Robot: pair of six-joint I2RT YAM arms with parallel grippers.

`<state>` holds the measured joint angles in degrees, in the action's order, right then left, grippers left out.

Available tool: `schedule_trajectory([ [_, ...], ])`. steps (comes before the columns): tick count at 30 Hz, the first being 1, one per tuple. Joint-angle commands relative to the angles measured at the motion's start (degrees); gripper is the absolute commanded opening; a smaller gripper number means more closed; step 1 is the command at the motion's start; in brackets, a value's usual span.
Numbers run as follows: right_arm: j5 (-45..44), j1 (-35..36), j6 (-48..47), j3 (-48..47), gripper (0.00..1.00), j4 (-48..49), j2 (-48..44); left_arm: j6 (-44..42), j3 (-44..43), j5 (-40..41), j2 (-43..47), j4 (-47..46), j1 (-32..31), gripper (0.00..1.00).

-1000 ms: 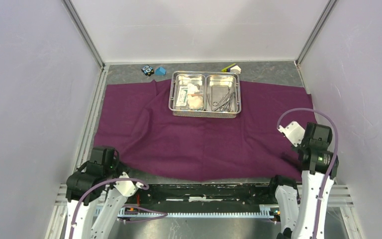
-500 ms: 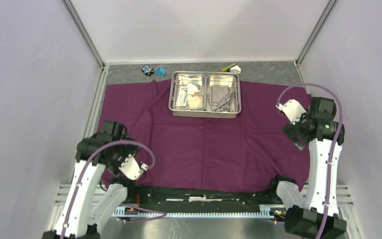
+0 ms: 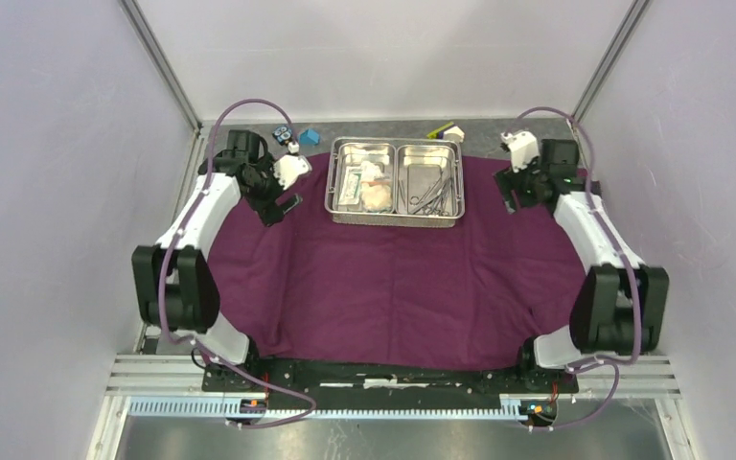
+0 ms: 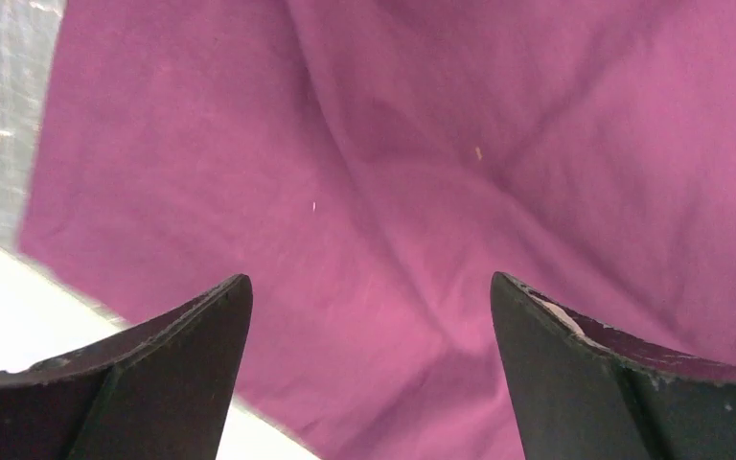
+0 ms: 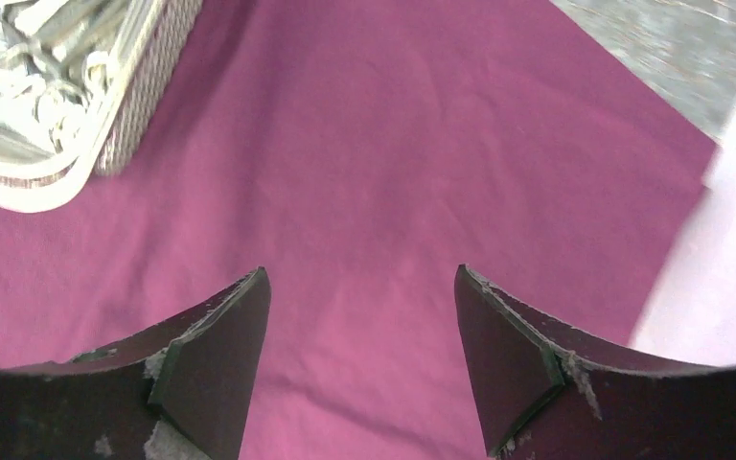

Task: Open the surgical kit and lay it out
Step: Smooth out the surgical kit at the center of the board.

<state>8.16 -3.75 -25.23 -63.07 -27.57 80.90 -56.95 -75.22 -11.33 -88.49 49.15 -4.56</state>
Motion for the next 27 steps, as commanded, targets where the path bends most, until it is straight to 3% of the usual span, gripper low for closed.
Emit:
schedule_trajectory([
  [1, 3.76, 2.45, 9.15, -4.92, 0.76, 12.52, 10.0, 28.0, -5.5, -5.63, -8.08, -15.1, 0.91, 0.98],
  [11, 9.49, 5.73, 14.5, -12.24, 0.74, 19.96, 27.22, 44.88, -7.05, -7.46, -19.8, -29.85, 0.93, 0.94],
  [17, 11.83, 6.25, 17.65, -16.89, 0.75, 22.16, 33.69, 49.63, -5.99, -8.01, -22.88, -34.79, 0.94, 0.92],
  [27, 7.25, 8.09, 17.6, -19.23, 0.69, 21.81, 39.93, 51.04, -2.9, -6.81, -23.9, -37.49, 0.76, 0.88],
])
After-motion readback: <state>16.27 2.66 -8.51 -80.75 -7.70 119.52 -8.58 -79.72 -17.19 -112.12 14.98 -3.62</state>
